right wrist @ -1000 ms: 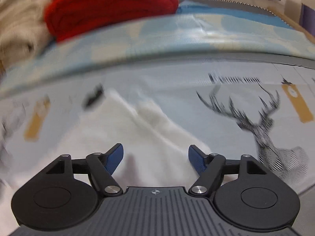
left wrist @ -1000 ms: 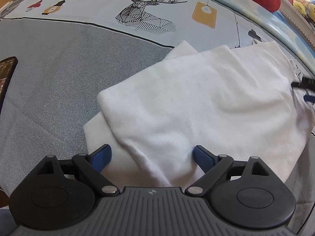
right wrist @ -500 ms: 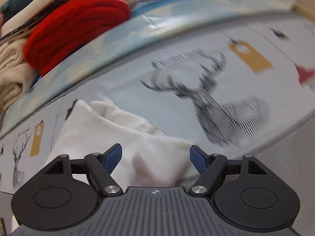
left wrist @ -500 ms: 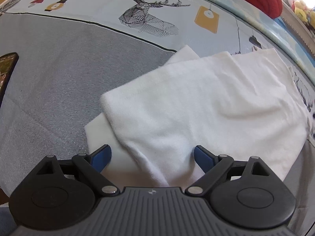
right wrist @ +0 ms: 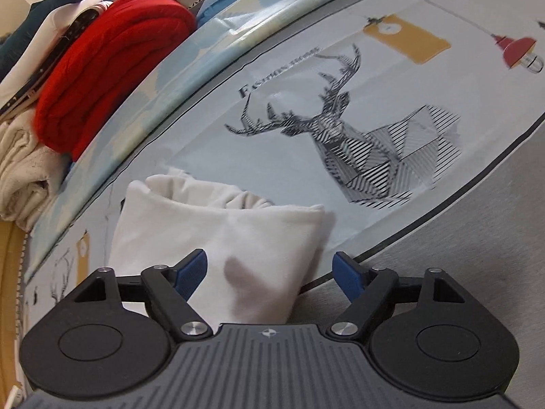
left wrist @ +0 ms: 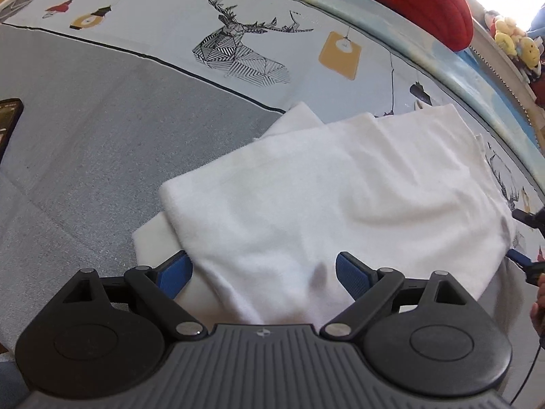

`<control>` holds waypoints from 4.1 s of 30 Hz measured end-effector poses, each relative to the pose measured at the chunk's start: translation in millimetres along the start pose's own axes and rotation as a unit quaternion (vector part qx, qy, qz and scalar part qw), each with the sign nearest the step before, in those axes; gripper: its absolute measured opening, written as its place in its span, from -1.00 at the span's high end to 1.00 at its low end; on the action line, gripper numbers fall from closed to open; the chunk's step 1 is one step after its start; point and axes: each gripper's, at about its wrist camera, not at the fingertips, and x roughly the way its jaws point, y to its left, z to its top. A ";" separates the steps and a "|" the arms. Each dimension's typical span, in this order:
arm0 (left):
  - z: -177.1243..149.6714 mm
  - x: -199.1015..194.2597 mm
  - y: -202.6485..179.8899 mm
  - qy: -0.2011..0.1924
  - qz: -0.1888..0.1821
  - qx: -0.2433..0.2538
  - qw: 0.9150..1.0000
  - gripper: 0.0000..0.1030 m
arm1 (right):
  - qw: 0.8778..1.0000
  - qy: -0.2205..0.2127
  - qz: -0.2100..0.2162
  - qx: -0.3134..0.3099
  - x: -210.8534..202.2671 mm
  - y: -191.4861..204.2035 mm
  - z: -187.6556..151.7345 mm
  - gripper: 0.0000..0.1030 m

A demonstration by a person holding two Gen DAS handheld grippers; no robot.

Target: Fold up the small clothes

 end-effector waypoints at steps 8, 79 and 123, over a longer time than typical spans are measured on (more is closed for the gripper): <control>4.2 1.8 11.9 0.009 -0.007 -0.026 1.000 -0.83 | 0.999 0.018 0.029 0.040 26.3 1.6 4.6 -0.81; 6.5 -23.5 115.6 0.019 -0.045 -0.222 0.974 -0.83 | 0.714 0.105 0.208 -0.660 -101.7 172.5 -306.5 0.81; 23.9 -43.9 38.3 -0.006 -0.186 -0.120 0.975 0.73 | 0.824 0.057 0.220 -0.520 -148.1 161.2 -256.5 0.89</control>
